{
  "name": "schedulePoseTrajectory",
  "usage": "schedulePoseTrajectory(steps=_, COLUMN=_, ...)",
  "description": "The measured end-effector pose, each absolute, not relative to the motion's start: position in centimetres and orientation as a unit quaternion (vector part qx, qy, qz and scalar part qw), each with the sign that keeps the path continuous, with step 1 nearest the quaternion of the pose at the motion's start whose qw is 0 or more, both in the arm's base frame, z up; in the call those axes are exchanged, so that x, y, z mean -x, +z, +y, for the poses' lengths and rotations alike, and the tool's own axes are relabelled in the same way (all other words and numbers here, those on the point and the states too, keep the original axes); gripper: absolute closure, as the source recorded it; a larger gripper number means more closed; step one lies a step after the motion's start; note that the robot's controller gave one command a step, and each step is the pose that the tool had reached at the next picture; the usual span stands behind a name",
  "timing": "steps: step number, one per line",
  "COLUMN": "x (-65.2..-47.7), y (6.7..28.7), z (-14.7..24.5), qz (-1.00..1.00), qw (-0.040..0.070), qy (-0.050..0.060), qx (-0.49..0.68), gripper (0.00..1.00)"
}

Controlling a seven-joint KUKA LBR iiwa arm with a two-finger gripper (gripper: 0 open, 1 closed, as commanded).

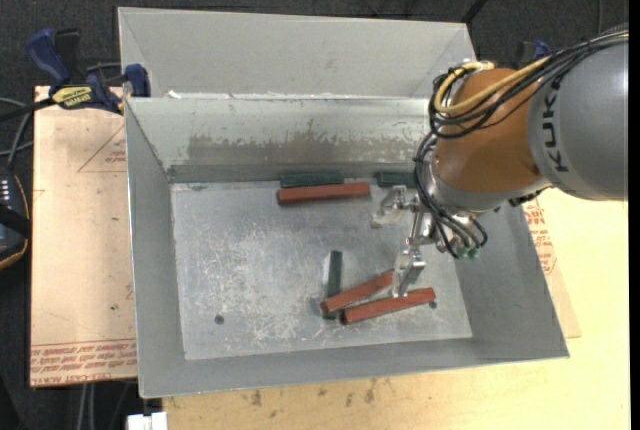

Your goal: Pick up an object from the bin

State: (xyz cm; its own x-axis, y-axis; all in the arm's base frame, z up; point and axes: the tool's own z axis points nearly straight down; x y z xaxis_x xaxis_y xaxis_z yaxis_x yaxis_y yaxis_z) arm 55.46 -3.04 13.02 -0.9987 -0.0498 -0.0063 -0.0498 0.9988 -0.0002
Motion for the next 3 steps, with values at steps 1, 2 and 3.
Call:
schedulePoseTrajectory(steps=1, x=-54.9, y=7.8, z=-2.8, qz=1.0, qw=0.009, qy=0.001, qx=0.007, gripper=1.0)
schedulePoseTrajectory(steps=2, x=-54.9, y=7.8, z=-2.8, qz=1.0, qw=0.009, qy=0.001, qx=0.007, gripper=1.0)
schedulePoseTrajectory(steps=3, x=-56.2, y=23.1, z=-2.6, qz=1.0, qw=0.004, qy=0.0, qx=0.002, gripper=1.0)
